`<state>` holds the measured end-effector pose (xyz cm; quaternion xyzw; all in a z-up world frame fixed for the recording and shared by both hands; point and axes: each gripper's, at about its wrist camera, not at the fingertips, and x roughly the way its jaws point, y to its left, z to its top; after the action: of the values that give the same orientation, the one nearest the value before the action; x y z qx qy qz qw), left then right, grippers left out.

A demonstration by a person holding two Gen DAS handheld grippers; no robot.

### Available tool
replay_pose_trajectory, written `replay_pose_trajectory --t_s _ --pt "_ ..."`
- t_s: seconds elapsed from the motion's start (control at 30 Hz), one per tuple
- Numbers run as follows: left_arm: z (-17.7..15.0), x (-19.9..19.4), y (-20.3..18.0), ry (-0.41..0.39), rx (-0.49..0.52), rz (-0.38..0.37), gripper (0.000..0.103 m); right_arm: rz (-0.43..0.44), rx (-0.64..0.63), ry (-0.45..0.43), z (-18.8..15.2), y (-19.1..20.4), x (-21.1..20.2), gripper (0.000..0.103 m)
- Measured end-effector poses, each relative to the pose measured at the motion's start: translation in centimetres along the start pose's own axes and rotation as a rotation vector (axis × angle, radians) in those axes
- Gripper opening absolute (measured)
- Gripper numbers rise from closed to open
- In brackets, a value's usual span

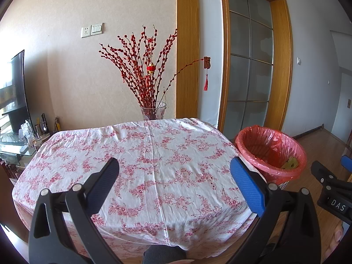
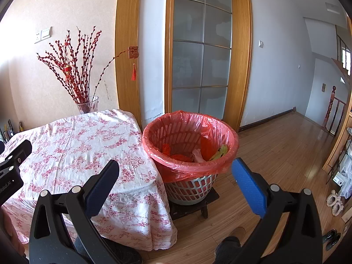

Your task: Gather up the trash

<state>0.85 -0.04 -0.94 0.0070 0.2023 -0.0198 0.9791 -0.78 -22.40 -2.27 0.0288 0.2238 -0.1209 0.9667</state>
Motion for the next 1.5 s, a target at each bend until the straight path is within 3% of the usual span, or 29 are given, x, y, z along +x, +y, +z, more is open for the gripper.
replay_pose_trajectory --t_s 1.5 --pt "-0.23 0.23 -0.13 0.009 0.008 0.005 0.099 0.002 0.000 0.004 -0.06 0.16 -0.06 0.101"
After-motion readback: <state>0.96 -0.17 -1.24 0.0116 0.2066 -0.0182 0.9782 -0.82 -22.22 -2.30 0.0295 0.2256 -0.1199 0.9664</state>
